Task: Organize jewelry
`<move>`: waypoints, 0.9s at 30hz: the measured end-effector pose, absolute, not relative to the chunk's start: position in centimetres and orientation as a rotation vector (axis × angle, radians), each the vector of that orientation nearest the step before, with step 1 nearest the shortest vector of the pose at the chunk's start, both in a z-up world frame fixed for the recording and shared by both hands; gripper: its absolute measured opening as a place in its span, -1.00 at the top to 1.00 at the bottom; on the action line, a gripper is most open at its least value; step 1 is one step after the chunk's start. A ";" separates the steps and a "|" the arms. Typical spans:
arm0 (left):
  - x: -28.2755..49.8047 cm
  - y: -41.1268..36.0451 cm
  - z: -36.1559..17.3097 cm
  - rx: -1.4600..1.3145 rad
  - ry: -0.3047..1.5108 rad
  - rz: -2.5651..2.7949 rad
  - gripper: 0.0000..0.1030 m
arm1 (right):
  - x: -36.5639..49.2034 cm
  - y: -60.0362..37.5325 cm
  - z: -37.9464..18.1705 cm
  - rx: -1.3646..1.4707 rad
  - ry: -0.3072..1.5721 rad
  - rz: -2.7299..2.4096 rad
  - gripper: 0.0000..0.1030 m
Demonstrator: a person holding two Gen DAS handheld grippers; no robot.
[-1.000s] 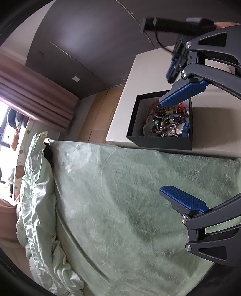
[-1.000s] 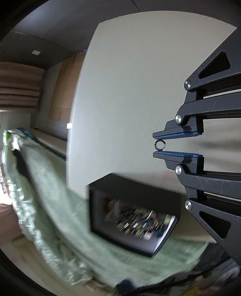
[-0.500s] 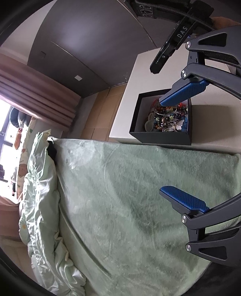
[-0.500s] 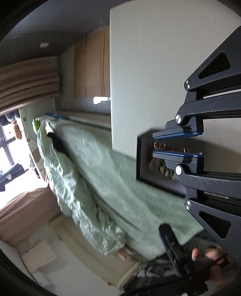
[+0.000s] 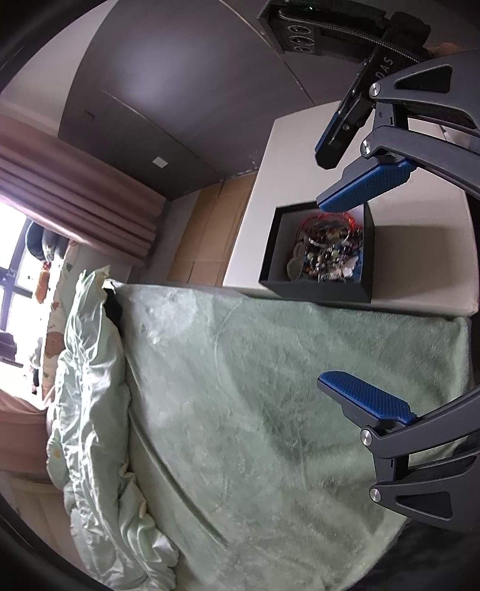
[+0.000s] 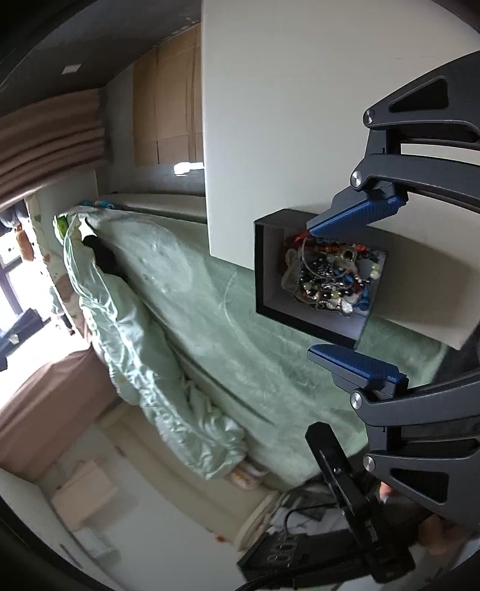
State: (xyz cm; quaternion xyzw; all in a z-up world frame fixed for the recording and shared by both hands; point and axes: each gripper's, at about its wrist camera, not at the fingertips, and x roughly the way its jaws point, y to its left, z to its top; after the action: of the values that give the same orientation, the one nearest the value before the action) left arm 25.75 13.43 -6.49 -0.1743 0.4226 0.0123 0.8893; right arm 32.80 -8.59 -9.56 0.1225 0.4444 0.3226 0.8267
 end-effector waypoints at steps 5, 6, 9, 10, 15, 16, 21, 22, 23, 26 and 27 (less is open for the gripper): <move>24.4 11.7 -5.2 -0.347 0.855 0.002 -0.71 | 31.0 -11.3 -9.6 0.289 0.947 0.630 -0.19; 23.9 11.1 -4.9 -0.340 0.848 -0.010 -0.71 | 30.6 -11.8 -9.4 0.294 0.947 0.617 -0.19; 22.6 9.5 -3.8 -0.309 0.820 -0.038 -0.71 | 29.3 -13.2 -8.8 0.285 0.942 0.558 -0.20; 22.2 9.0 -3.4 -0.302 0.813 -0.043 -0.76 | 28.6 -13.8 -8.4 0.288 0.933 0.542 -0.21; 19.5 6.6 -1.2 -0.255 0.758 -0.053 -0.99 | 24.1 -17.3 -6.1 0.292 0.842 0.460 -0.73; 19.0 6.3 -0.9 -0.247 0.747 -0.055 -0.99 | 23.4 -17.8 -5.7 0.298 0.831 0.452 -0.74; 16.2 4.5 1.0 -0.220 0.703 -0.097 -0.99 | 19.2 -20.3 -4.1 0.280 0.775 0.388 -0.77; 15.8 4.2 1.1 -0.216 0.698 -0.107 -0.99 | 18.3 -20.8 -3.7 0.280 0.766 0.384 -0.77; 15.3 3.9 1.3 -0.211 0.694 -0.113 -0.99 | 17.8 -21.0 -3.5 0.279 0.760 0.379 -0.77; 13.5 3.1 1.7 -0.206 0.679 -0.131 -0.99 | 16.0 -21.9 -2.8 0.273 0.747 0.352 -0.78; 13.0 3.0 1.7 -0.207 0.676 -0.137 -0.99 | 15.5 -22.1 -2.6 0.271 0.744 0.342 -0.80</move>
State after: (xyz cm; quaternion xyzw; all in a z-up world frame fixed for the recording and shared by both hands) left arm 13.02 2.99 1.74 -0.1014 0.3307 -0.0669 0.9359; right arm 15.49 -22.11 -2.65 0.1314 0.3608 0.1655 0.9084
